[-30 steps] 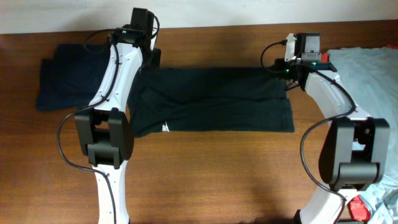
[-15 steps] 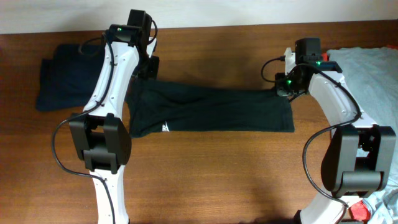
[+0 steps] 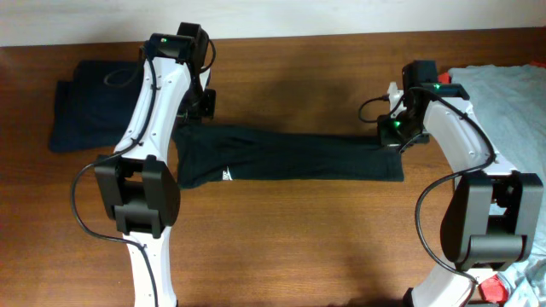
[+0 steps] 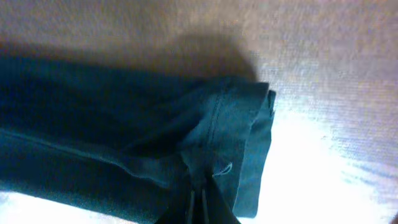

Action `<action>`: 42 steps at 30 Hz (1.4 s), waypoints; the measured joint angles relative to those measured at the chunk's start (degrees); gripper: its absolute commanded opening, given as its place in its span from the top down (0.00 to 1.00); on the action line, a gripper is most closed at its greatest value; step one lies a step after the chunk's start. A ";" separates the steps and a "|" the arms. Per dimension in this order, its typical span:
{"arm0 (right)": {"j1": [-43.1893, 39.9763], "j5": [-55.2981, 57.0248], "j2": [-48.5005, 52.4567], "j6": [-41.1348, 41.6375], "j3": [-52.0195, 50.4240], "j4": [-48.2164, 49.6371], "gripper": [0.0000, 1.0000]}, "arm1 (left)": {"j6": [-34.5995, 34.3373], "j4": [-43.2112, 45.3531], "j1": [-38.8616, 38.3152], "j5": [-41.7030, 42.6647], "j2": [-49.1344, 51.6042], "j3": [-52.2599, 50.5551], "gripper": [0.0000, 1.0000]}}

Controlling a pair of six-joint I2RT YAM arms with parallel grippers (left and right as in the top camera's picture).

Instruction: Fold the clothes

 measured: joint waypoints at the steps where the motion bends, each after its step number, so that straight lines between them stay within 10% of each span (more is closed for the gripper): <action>1: 0.00 0.00 0.00 -0.02 0.00 -0.39 0.96 | -0.13 -0.15 0.00 0.00 0.00 0.00 0.96; 42: 0.00 1.64 0.02 -0.02 -3.61 0.81 0.96 | -1.60 5.97 1.03 -2.19 0.26 -15.69 0.99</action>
